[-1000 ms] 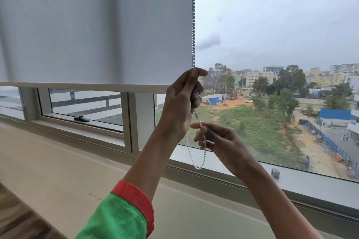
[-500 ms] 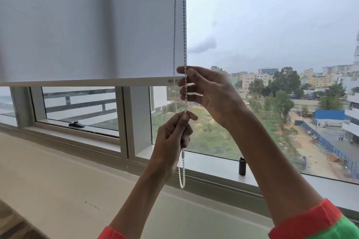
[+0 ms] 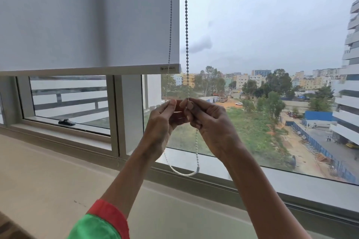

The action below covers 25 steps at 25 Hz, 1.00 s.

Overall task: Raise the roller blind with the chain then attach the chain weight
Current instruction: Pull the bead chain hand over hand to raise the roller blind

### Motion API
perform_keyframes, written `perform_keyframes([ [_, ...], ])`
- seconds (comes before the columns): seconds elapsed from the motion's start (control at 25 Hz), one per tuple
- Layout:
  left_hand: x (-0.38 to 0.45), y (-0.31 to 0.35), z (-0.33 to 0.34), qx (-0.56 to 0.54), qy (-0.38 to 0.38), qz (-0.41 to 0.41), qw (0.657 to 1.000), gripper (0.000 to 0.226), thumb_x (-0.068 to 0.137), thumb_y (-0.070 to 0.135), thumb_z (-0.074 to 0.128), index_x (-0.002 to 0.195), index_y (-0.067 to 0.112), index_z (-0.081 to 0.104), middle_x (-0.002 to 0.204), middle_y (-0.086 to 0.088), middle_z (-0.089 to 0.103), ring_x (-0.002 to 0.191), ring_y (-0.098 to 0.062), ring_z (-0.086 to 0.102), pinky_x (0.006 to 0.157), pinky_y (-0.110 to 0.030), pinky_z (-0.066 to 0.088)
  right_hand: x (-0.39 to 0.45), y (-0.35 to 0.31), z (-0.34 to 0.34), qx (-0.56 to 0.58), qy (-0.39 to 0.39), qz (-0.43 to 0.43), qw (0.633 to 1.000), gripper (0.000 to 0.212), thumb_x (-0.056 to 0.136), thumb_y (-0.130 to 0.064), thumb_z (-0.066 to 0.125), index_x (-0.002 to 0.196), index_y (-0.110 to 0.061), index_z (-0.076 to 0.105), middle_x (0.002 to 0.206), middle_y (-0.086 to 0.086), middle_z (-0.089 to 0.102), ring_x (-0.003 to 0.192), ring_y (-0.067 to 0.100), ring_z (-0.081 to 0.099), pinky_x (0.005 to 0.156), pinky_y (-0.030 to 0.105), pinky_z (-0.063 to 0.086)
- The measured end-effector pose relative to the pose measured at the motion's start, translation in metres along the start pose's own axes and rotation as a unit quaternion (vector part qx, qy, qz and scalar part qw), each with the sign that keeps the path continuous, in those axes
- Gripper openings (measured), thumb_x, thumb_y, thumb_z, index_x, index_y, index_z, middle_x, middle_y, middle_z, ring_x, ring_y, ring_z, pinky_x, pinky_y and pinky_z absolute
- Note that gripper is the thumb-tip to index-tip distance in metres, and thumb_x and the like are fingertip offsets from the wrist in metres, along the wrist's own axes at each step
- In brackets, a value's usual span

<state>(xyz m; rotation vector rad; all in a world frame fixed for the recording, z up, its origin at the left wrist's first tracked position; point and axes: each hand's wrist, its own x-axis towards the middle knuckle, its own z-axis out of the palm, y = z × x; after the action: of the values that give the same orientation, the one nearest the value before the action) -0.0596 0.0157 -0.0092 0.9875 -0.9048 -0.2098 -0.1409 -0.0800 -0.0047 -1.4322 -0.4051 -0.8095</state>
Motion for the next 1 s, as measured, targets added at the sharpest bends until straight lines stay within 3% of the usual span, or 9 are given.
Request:
perform_keyframes([
  [0.12,0.021,0.034,0.012,-0.070,-0.006,0.041,0.997,0.036,0.100,0.020,0.036,0.094,0.006,0.069,0.077,-0.010,0.075,0.079,-0.021,0.071,0.076,-0.030,0.058,-0.007,0.006,-0.005,-0.036,-0.009,-0.012,0.999,0.025,0.090,-0.002,0.052,0.082,-0.013,0.073,0.075,0.014,0.050,0.059,0.009,0.043,0.051,0.012,0.036],
  [0.28,0.039,0.074,0.036,-0.092,-0.046,0.080,0.991,0.034,0.098,0.027,0.041,0.104,0.002,0.063,0.074,-0.010,0.073,0.073,-0.020,0.070,0.069,-0.029,0.057,-0.014,0.015,-0.005,-0.034,-0.022,-0.025,0.999,0.025,0.090,-0.003,0.053,0.081,-0.015,0.073,0.074,0.003,0.059,0.060,0.009,0.044,0.056,0.012,0.038],
  [0.4,0.043,0.083,0.047,-0.070,-0.036,0.085,0.993,0.029,0.098,0.027,0.043,0.099,0.008,0.064,0.054,0.003,0.055,0.050,-0.008,0.044,0.050,-0.018,0.036,-0.016,0.019,-0.005,-0.019,-0.025,-0.031,0.999,0.023,0.089,-0.006,0.054,0.082,-0.016,0.074,0.071,-0.006,0.061,0.058,0.006,0.045,0.057,0.012,0.038],
  [0.52,0.041,0.083,0.051,-0.088,-0.008,0.095,0.992,0.027,0.098,0.018,0.043,0.083,0.013,0.064,0.046,0.007,0.035,0.049,-0.008,0.023,0.044,-0.019,0.019,-0.014,0.017,-0.005,-0.012,-0.033,-0.032,0.999,0.019,0.087,-0.008,0.056,0.082,-0.014,0.074,0.072,-0.006,0.064,0.057,0.006,0.045,0.055,0.012,0.037],
  [0.68,0.035,0.087,0.047,-0.091,-0.008,0.126,0.988,0.028,0.098,0.017,0.044,0.078,0.015,0.063,0.044,0.010,0.034,0.046,-0.006,0.022,0.041,-0.017,0.019,-0.008,0.013,-0.010,0.005,-0.049,-0.012,0.999,0.018,0.082,-0.014,0.057,0.087,-0.010,0.073,0.079,-0.003,0.069,0.059,0.007,0.049,0.053,0.015,0.038],
  [0.88,0.024,0.078,0.041,-0.077,-0.018,0.136,0.987,0.029,0.096,0.019,0.046,0.076,0.018,0.066,0.047,0.010,0.037,0.045,-0.004,0.024,0.040,-0.016,0.021,-0.004,0.013,-0.008,0.006,-0.040,0.051,0.998,0.036,0.085,-0.029,0.052,0.096,0.001,0.069,0.079,0.007,0.071,0.069,0.016,0.063,0.069,0.025,0.053],
  [1.0,0.007,0.048,0.035,-0.066,-0.027,0.109,0.991,0.027,0.096,0.020,0.045,0.077,0.016,0.064,0.048,0.011,0.036,0.043,-0.004,0.027,0.042,-0.015,0.026,0.008,0.002,-0.004,0.023,-0.027,0.042,0.998,0.031,0.093,-0.024,0.044,0.090,-0.003,0.067,0.077,0.006,0.069,0.071,0.016,0.065,0.072,0.029,0.054],
])
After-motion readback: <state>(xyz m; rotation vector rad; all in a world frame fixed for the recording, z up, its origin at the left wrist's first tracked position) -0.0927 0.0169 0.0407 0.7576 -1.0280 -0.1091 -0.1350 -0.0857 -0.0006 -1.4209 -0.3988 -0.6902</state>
